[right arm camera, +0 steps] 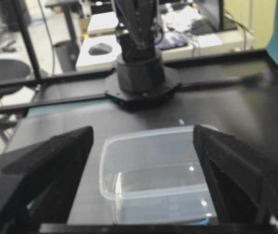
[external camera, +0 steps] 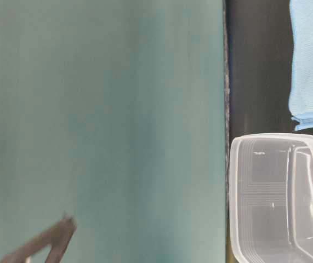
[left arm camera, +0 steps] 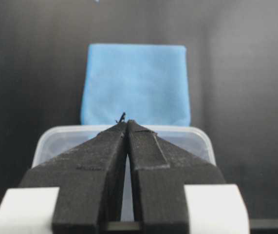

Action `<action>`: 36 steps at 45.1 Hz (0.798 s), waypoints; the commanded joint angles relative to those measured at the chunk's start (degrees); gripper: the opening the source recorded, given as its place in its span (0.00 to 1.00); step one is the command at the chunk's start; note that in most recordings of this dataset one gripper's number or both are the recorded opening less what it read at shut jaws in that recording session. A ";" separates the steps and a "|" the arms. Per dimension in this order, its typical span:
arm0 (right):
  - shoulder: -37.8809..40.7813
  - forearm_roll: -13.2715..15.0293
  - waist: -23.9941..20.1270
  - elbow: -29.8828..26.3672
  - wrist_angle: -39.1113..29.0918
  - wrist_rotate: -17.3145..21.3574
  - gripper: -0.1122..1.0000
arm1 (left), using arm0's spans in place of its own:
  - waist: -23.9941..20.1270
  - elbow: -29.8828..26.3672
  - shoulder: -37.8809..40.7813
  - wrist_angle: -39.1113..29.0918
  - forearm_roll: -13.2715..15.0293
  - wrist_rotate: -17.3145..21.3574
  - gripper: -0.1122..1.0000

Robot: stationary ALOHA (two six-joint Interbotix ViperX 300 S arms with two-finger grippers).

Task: Place the blue towel into the container with the left arm.
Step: 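Reach the left gripper over the container toward the blue towel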

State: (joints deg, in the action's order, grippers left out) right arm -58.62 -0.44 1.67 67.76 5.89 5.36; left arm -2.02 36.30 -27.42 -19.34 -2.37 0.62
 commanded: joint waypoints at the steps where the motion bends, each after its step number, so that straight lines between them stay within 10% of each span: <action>1: -0.97 -0.26 0.00 -0.70 -1.14 0.00 0.81 | -0.18 -5.54 4.31 -2.81 -0.18 -0.09 0.12; 18: -6.77 -0.26 0.00 -0.53 -5.27 0.09 0.79 | -1.14 -22.59 25.58 -11.34 -0.26 0.70 0.88; 36: -9.23 -0.26 -0.26 0.18 -5.19 -0.44 0.79 | -0.35 -42.01 47.90 -26.19 -0.26 2.20 0.89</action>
State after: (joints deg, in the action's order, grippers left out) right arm -67.68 -0.53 1.58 68.29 -0.09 5.27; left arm -2.20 -2.11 18.19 -42.36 -2.46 2.37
